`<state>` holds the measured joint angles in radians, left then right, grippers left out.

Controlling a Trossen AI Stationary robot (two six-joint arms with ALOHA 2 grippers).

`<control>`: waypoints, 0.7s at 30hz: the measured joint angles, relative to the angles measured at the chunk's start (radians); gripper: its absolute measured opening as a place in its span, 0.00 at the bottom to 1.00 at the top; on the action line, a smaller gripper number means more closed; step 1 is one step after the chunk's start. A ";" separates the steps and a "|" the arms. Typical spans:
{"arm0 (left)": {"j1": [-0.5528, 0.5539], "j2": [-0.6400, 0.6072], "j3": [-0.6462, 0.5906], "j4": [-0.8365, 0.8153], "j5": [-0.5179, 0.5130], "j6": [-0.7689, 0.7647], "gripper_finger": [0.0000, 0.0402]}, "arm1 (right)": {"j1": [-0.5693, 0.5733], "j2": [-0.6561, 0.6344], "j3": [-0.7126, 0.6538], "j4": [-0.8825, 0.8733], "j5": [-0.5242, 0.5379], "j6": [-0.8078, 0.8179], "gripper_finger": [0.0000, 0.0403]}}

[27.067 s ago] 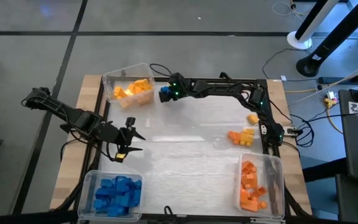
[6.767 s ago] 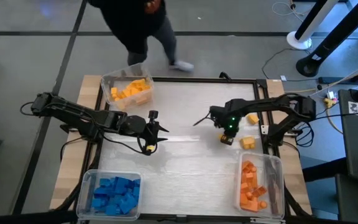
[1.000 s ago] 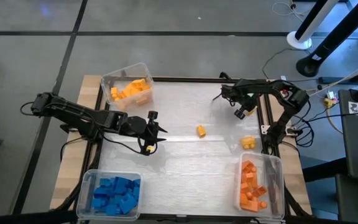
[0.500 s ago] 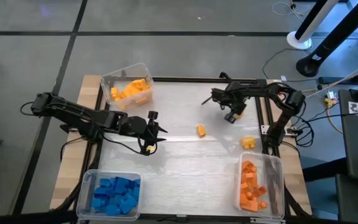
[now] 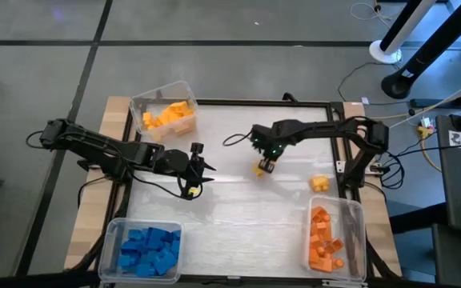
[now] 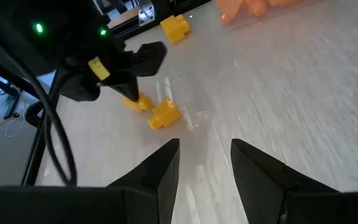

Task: Sort blocks
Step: Move the yellow game piece to the left

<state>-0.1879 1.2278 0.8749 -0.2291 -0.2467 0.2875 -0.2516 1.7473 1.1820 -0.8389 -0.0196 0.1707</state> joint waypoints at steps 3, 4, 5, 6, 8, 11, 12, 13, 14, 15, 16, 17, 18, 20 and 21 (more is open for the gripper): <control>0.000 0.000 0.000 0.000 0.000 0.000 0.33 | 0.052 0.000 0.019 0.076 -0.065 -0.001 0.00; 0.000 0.000 0.000 0.000 0.000 0.000 0.33 | 0.070 0.000 0.028 0.090 -0.070 -0.007 0.00; 0.000 0.000 0.000 0.000 0.000 0.000 0.33 | 0.084 0.000 0.041 0.091 -0.069 -0.017 0.00; 0.000 0.000 0.000 0.000 0.000 0.000 0.33 | 0.096 0.000 0.056 0.078 -0.062 -0.022 0.00; 0.000 0.000 0.000 0.000 0.000 0.000 0.33 | 0.116 0.000 0.094 0.009 -0.039 -0.023 0.00; 0.000 0.000 0.000 0.000 0.000 -0.003 0.33 | 0.138 0.000 0.160 -0.163 0.031 -0.018 0.00; 0.000 0.000 0.000 0.000 0.000 -0.003 0.33 | 0.144 -0.001 0.180 -0.223 0.057 -0.007 0.00; 0.000 0.000 0.000 -0.001 0.000 -0.003 0.33 | 0.151 -0.002 0.197 -0.288 0.084 0.012 0.00; 0.000 0.000 0.000 0.000 0.000 -0.003 0.33 | 0.159 -0.002 0.209 -0.348 0.110 0.036 0.00; 0.000 0.000 0.000 -0.001 0.000 -0.003 0.33 | 0.168 -0.002 0.217 -0.403 0.131 0.058 0.00; 0.000 0.000 0.000 -0.001 0.000 -0.003 0.33 | 0.176 -0.002 0.220 -0.449 0.145 0.078 0.00; 0.000 0.000 0.000 -0.001 0.000 -0.003 0.33 | 0.186 -0.002 0.220 -0.493 0.150 0.097 0.00; 0.000 0.000 0.000 -0.001 0.000 -0.003 0.33 | 0.195 -0.002 0.216 -0.527 0.151 0.115 0.00; 0.000 0.000 0.000 -0.001 0.000 -0.003 0.33 | 0.216 -0.002 0.197 -0.576 0.151 0.145 0.00; 0.000 0.000 0.000 -0.001 0.000 -0.003 0.33 | 0.228 -0.002 0.184 -0.586 0.151 0.164 0.00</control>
<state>-0.1882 1.2278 0.8749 -0.2299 -0.2467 0.2840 -0.0239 1.7453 1.3659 -1.4251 0.1318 0.3345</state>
